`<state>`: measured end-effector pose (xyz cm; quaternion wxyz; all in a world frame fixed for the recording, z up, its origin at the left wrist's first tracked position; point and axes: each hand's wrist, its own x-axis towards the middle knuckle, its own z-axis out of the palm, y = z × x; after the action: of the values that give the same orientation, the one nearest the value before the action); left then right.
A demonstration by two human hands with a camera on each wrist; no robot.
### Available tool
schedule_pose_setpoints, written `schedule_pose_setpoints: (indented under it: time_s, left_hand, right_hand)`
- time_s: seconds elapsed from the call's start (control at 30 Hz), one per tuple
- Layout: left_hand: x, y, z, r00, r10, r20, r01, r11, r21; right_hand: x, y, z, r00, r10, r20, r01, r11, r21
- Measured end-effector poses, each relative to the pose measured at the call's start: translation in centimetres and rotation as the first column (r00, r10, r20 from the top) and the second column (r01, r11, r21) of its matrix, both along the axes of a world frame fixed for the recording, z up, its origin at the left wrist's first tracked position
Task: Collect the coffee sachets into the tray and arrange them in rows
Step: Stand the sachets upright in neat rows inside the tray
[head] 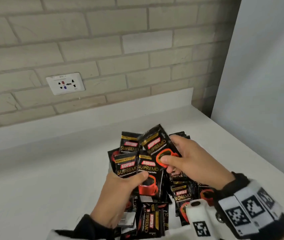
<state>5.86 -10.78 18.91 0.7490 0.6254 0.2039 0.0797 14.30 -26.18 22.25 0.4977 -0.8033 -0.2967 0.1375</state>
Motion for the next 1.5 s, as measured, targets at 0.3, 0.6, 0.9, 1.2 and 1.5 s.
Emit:
schedule_pose_setpoints:
  time_s: [0.3, 0.6, 0.9, 1.2, 1.5]
  left_hand:
    - [0.4, -1.1, 0.7, 0.961, 0.245, 0.129, -0.218, 0.956, -0.195]
    - [-0.4, -1.7, 0.8, 0.964, 0.107, 0.245, -0.063, 0.982, -0.181]
    - [-0.6, -1.1, 0.4, 0.951, 0.181, 0.252, -0.172, 0.983, -0.057]
    - [-0.6, 1.3, 1.7, 0.925, 0.169, 0.34, -0.228, 0.963, 0.141]
    - [-1.5, 6.6, 2.0, 0.806, 0.467, 0.363, -0.449, 0.883, -0.139]
  right_hand:
    - [-3.1, 1.8, -2.5, 0.976, -0.065, -0.21, 0.107, 0.975, 0.194]
    - [-2.9, 2.5, -3.2, 0.97, -0.144, -0.198, 0.18, 0.967, 0.178]
    - [-3.0, 2.0, -1.9, 0.977, -0.21, -0.019, 0.211, 0.976, 0.051]
    - [0.7, 4.3, 5.4, 0.902, 0.228, 0.367, -0.136, 0.956, -0.261]
    - [5.8, 8.4, 3.7, 0.871, 0.329, 0.364, -0.089, 0.835, -0.543]
